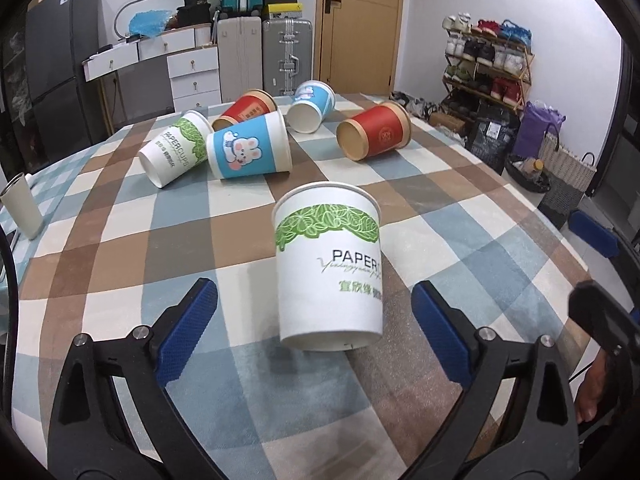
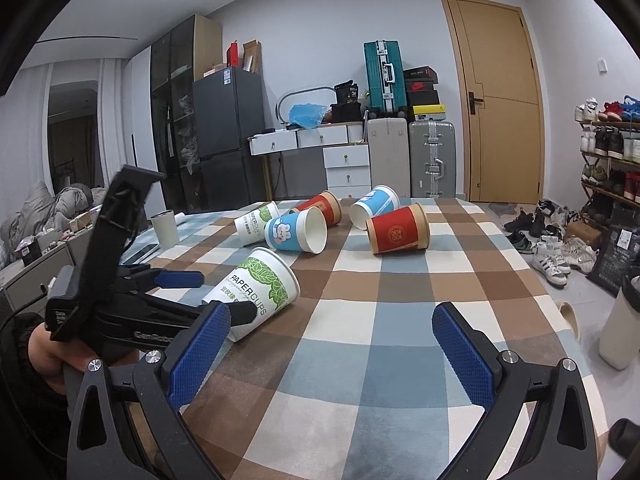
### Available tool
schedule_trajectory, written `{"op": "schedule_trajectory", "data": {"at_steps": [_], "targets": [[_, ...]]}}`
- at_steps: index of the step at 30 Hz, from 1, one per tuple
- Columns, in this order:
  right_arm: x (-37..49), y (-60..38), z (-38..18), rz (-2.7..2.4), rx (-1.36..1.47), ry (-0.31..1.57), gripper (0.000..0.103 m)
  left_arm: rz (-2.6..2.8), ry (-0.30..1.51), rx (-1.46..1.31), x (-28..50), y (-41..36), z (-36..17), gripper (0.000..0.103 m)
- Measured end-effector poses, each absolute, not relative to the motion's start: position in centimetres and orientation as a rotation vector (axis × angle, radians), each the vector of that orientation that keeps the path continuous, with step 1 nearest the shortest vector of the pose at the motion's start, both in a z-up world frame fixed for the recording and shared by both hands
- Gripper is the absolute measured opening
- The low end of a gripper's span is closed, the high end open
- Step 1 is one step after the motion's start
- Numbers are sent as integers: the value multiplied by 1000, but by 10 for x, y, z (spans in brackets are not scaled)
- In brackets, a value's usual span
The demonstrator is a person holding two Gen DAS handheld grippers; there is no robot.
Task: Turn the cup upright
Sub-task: 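Move the left tool toward the white leaf-print cup and close around it, then lift the white leaf-print cup with the left tool and tilt it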
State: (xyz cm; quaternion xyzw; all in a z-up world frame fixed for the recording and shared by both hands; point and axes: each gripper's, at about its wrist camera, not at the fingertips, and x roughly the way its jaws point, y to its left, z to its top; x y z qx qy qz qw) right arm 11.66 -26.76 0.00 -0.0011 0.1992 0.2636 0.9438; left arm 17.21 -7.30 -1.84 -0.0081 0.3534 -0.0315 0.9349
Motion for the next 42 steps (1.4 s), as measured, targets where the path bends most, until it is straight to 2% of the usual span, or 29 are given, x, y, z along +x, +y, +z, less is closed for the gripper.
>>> {"op": "schedule_trajectory", "data": {"at_steps": [3,6,8,20,33,42], "targets": [[117,-266,-1,535,-8,405,103,-70,753,-7,183,-78,-23,83],[117,-265,-1,538,-10,407,103,-77,776,-22,191,-81,-26,75],[116,-266,-1,542,-7,408,103,-81,787,-29,195,-82,-28,59],[116,-263,-1,548,-4,398,103,-39,743,-157,184,-65,-14,58],[110,-253,-2,581,-15,386,103,-12,643,-199,133,-44,17,58],[107,-244,-6,596,-34,398,103,3,628,-229,100,-34,17,58]]}}
